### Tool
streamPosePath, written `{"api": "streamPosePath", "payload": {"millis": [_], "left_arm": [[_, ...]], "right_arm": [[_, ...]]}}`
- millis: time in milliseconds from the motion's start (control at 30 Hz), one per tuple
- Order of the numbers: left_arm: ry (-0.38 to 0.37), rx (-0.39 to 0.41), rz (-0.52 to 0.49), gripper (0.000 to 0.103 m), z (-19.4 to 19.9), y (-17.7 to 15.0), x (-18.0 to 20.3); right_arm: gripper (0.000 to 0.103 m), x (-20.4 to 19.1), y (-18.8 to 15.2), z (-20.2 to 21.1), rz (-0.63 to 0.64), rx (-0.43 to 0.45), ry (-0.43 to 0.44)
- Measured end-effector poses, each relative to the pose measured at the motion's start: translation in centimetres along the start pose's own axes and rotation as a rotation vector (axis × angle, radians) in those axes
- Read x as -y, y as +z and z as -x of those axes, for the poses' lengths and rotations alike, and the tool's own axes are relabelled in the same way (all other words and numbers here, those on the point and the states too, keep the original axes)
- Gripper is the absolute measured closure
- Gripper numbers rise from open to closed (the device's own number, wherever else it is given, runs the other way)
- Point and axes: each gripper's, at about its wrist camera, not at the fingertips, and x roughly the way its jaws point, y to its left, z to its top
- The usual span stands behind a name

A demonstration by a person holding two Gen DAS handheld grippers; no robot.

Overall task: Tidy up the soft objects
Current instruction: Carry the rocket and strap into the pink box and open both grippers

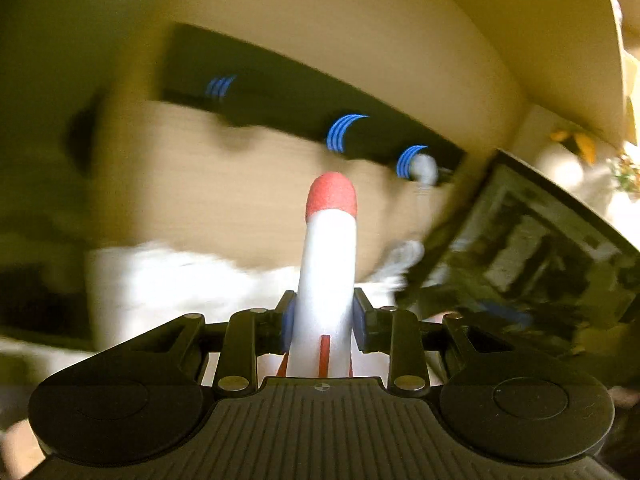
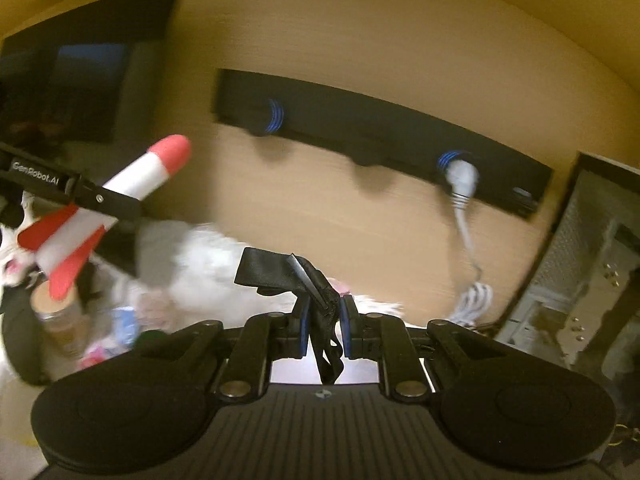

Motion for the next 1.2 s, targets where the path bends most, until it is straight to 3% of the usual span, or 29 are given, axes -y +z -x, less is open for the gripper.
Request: {"api": "streamPosePath", "payload": {"millis": [100,167,233,300,400,533,667,833,1067,1200], "left_arm": [[-0.094,-0.010,0.089,0.068,-5.2,1.2,1.2],[-0.069,-0.099,0.129,0.069,-8.8,1.1,1.8],[-0.003,-0.172,0.106,0.069,-11.5,-0.2,2.3],[0.002,-0.225,0.092,0.069,-12.7,-1.8,2.2],[0.013,-0.230,0.150,0.069,-12.3,-3.8,0.9],[0.094,-0.164,0.180,0.069,-8.3,-6.2,-0.4],[0.181,-0.107,0.134,0.069,-2.7,-8.2,-1.3],[0.342,-0.031,0.048,0.069,4.9,-10.2,-4.2],[0.574,0.021,0.265,0.069,11.6,-11.7,-11.8],[0.565,0.058,0.284,0.069,12.7,-13.1,-13.2]], "right_arm": [[0.080,2.0,-0.7,-2.2,-0.036,-0.011,-0.008],[0.045,2.5,-1.6,-3.5,-0.090,-0.054,-0.029],[0.030,2.2,-3.4,-3.0,-0.102,-0.055,-0.002],[0.025,1.7,-5.5,-1.7,-0.096,-0.052,0.015],[0.021,1.7,-8.6,-1.2,-0.153,-0.106,0.038],[0.021,1.9,-11.9,-1.3,-0.266,-0.202,0.043],[0.016,2.1,-12.6,-1.5,-0.356,-0.215,0.019],[0.012,0.7,-11.9,-1.2,-0.286,-0.187,-0.018],[0.002,-1.0,-11.4,-1.1,-0.366,-0.157,-0.025],[0.000,-2.6,-11.6,-1.1,-0.425,-0.083,-0.003]]}}
